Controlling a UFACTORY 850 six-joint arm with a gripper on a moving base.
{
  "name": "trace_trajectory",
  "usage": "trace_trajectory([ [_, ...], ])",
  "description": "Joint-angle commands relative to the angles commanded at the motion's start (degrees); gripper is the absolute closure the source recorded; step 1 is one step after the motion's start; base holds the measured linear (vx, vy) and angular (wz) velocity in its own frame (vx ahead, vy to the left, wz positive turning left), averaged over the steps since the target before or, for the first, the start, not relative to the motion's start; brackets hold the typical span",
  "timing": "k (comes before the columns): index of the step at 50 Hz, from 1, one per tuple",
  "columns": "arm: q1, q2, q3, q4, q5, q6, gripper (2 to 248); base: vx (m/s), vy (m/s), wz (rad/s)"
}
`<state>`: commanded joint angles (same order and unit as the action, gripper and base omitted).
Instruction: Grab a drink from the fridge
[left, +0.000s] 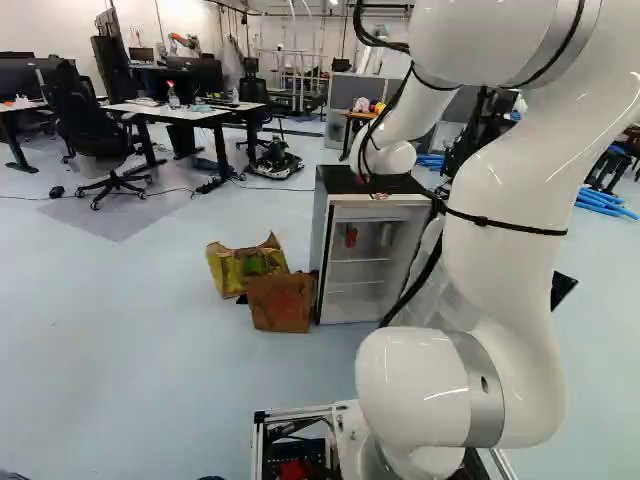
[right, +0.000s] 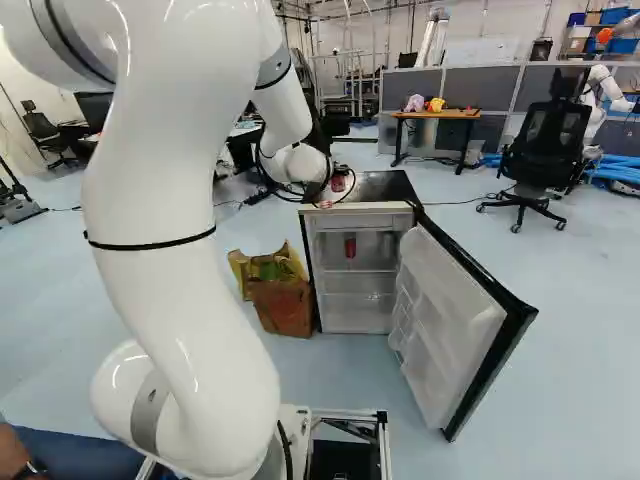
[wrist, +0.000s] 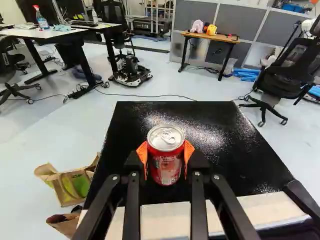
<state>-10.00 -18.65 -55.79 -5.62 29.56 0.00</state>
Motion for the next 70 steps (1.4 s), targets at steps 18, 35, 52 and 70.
trace_trajectory([
  [18,1.10,-3.89,-4.70,3.19,-0.89,0.00,158,0.000,0.000,0.000],
  [35,2.07,-7.57,-9.27,5.49,-1.74,0.00,158,0.000,0.000,0.000],
  [52,2.98,-11.27,-13.99,7.32,-2.58,0.00,158,0.000,0.000,0.000],
  [70,3.29,-12.74,-15.90,8.77,-3.52,0.00,158,0.000,0.000,0.000],
])
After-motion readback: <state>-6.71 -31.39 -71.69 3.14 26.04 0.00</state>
